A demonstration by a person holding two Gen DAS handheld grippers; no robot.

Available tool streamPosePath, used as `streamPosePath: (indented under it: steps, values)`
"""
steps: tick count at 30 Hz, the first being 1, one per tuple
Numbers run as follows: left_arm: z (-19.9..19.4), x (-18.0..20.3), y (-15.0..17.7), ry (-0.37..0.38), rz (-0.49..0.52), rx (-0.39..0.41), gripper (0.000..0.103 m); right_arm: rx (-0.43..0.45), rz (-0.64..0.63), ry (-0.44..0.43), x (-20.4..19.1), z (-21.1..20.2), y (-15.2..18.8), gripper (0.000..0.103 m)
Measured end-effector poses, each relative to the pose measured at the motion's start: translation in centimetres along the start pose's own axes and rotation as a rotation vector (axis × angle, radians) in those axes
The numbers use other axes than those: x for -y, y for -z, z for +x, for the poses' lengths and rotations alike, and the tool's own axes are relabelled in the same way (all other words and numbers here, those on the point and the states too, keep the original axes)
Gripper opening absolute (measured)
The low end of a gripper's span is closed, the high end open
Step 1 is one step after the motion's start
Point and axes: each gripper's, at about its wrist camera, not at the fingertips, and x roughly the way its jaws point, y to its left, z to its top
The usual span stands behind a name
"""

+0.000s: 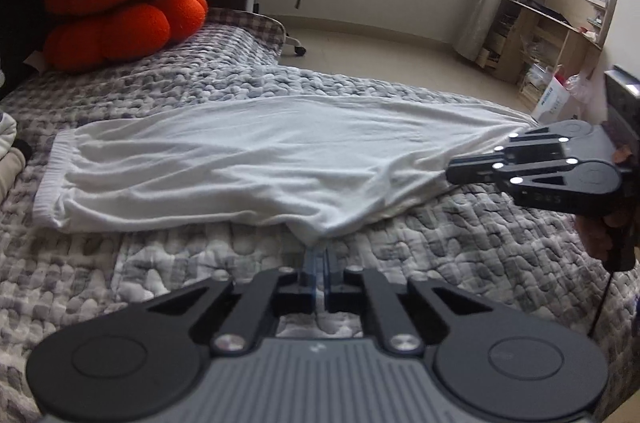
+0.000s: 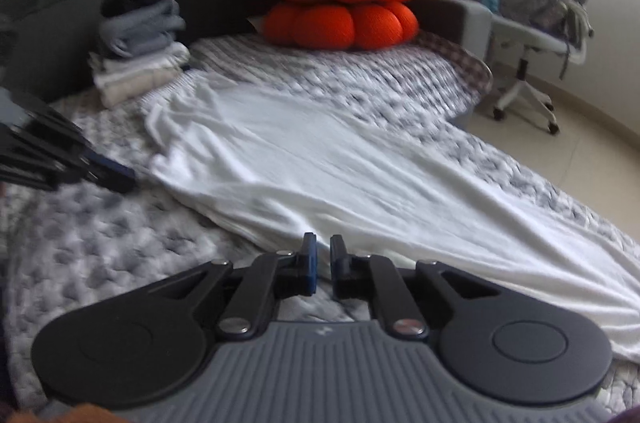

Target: Fold clothes

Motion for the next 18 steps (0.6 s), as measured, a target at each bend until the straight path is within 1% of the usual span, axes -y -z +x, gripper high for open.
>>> streamPosePath:
  steps: [1, 3, 5, 6, 8, 10, 11, 13, 15, 16, 18]
  values:
    - [0.0, 0.2, 0.0, -0.013, 0.018, 0.007, 0.005, 0.005, -0.004, -0.016, -0.4, -0.2, -0.1, 0.014]
    - [0.1, 0.3, 0.0, -0.025, 0.034, 0.015, 0.007, -0.002, -0.016, -0.054, -1.5, -0.1, -0.3, 0.014]
    - [-0.1, 0.1, -0.1, -0.029, 0.019, 0.017, 0.009, -0.027, -0.044, -0.101, -3.1, 0.7, -0.3, 0.015]
    - [-0.2, -0.1, -0.2, -0.032, 0.011, 0.020, 0.010, -0.039, -0.070, -0.105, -4.0, 1.3, -0.3, 0.015]
    - [-0.6, -0.6, -0.1, -0.043, 0.001, 0.028, 0.014, -0.049, -0.107, -0.101, -5.4, 2.6, -0.3, 0.017]
    - [-1.1, -1.2, 0.1, -0.057, -0.008, 0.033, 0.019, -0.037, -0.123, -0.093, -6.4, 3.6, -0.7, 0.029]
    - [-1.3, -1.6, 0.2, -0.062, -0.015, 0.033, 0.020, -0.032, -0.120, -0.098, -6.7, 3.9, -1.0, 0.031]
    - [-1.6, -2.5, 0.5, -0.065, -0.037, 0.033, 0.021, -0.029, -0.129, -0.108, -7.6, 4.6, -1.5, 0.033]
    - [-2.0, -3.6, 0.8, -0.071, -0.064, 0.037, 0.024, -0.026, -0.161, -0.101, -8.8, 5.3, -1.8, 0.033]
    - [-2.2, -4.2, 0.9, -0.076, -0.078, 0.039, 0.026, -0.015, -0.167, -0.094, -9.2, 5.4, -2.0, 0.033]
    - [-2.5, -5.4, 1.3, -0.093, -0.104, 0.046, 0.027, 0.016, -0.167, -0.079, -9.5, 5.4, -2.5, 0.033]
